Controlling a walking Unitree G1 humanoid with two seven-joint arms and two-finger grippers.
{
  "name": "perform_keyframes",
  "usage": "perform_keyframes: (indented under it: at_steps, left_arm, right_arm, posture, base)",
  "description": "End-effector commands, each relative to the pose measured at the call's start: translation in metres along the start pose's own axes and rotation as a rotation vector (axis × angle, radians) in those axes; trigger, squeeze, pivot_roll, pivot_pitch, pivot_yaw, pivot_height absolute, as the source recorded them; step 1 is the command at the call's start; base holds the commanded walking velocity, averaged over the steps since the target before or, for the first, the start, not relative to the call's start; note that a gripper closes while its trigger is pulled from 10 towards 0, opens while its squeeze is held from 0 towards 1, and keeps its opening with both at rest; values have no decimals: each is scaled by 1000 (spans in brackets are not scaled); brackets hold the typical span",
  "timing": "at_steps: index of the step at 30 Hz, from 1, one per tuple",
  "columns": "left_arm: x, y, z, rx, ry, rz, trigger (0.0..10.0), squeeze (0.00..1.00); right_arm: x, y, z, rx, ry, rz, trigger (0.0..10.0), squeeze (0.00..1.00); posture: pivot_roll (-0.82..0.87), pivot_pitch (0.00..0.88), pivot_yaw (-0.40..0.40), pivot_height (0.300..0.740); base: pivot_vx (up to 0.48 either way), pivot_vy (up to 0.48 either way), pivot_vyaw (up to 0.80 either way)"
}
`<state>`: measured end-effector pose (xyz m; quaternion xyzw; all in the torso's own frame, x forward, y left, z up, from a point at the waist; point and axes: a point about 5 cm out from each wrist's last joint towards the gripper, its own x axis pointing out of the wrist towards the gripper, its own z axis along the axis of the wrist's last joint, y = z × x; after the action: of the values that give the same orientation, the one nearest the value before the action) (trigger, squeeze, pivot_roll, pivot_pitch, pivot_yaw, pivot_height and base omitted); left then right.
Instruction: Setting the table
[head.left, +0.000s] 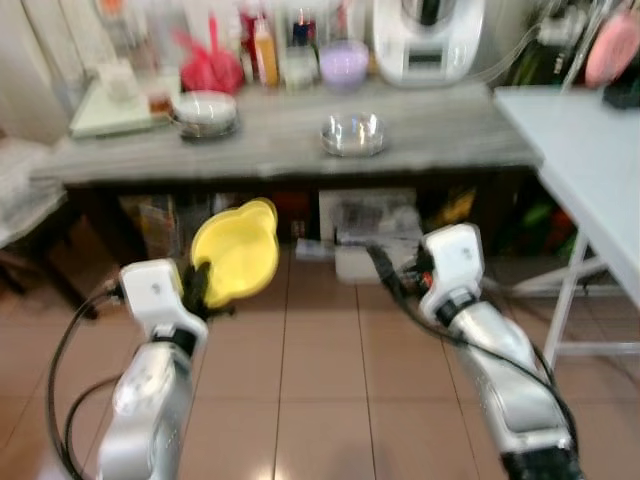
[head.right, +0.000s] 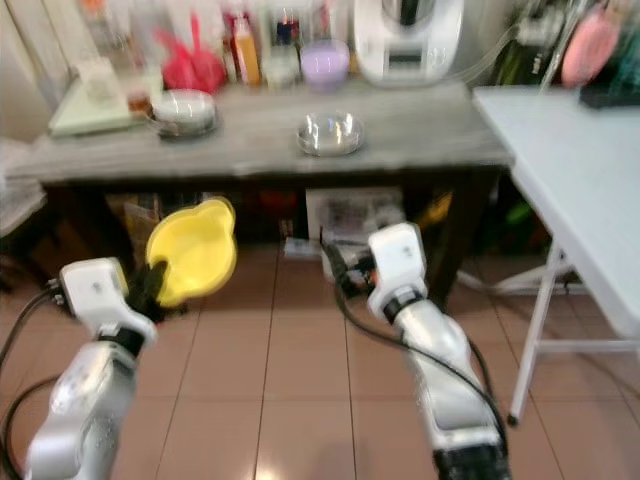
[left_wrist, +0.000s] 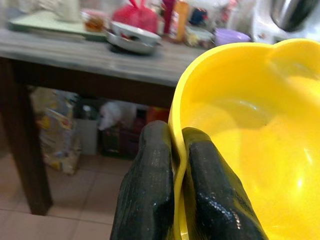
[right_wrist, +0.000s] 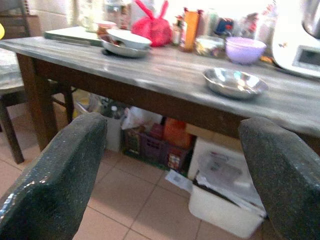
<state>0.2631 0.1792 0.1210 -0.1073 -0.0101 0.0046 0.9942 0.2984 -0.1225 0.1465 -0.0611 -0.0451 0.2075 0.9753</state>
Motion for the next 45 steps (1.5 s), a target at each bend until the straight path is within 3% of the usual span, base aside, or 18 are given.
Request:
perform_keyframes:
  at_steps: [1,11,45]
  left_arm:
    - [1,-6,1,-11,-11,-28,10000,0]
    - [2,-8,2,-7,-32,-50,10000,0]
    - [5,-14,0,-12,-23,-82,10000,0]
  right_arm:
    - [0,-9,6,-30,-20,-30,10000,0]
    - [2,-10,7,-41,-27,-36,10000,0]
    - [0,-12,7,-39,-26,-59,10000,0]
  posture:
    - [-76,31,68,740]
    - [-75,19,65,740]
    - [-88,22,75,740]
  base:
    - [0,0,0]
    - [0,0,0]
    - [346,0,0]
